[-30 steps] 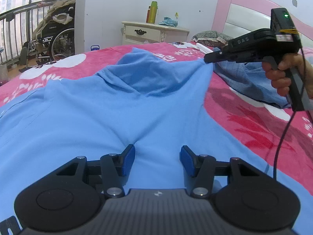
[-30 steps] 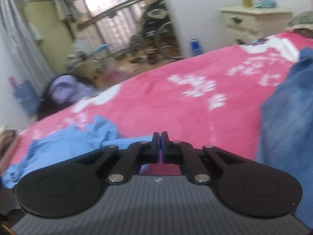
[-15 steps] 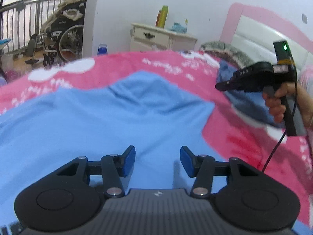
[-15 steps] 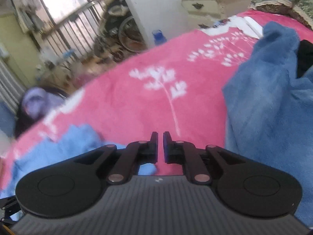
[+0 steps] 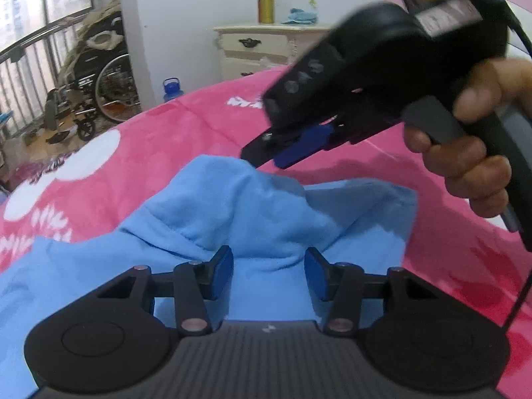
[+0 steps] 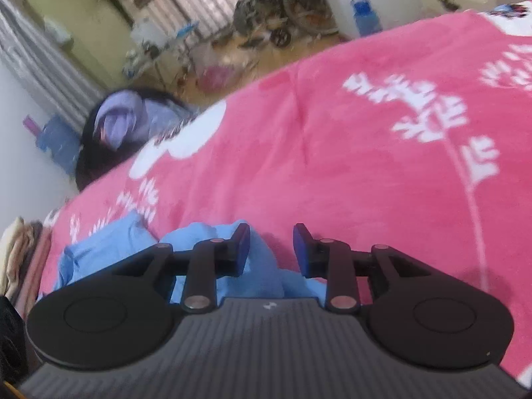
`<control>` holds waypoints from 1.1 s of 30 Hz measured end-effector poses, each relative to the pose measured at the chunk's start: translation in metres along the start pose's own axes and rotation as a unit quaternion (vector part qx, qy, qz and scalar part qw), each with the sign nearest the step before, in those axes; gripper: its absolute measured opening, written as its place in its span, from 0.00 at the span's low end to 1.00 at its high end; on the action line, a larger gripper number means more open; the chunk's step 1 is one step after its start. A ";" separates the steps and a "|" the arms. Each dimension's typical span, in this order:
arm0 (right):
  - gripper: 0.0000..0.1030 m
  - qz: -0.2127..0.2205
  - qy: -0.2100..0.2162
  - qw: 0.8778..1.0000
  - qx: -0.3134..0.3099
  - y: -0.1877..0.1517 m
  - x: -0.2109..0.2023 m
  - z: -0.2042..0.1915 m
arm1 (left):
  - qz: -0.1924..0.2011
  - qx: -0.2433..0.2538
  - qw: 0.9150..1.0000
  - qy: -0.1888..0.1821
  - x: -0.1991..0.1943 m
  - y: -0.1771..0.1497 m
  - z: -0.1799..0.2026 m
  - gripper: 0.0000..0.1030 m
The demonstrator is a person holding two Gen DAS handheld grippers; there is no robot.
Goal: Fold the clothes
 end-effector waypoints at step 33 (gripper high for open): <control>0.17 -0.132 0.239 0.959 0.076 -0.046 -0.034 -0.016 | 0.050 0.009 0.999 0.015 -0.026 -0.031 0.046 0.50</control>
Point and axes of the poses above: each gripper's, at about its wrist camera, not at the fingertips, and x roughly the way its jaws point, z to its right, y to its top, the point moved 5 cm from there along x, roughly the way its jaws point, and after that the axes turned 13 degrees about x, right-handed, at the moved point
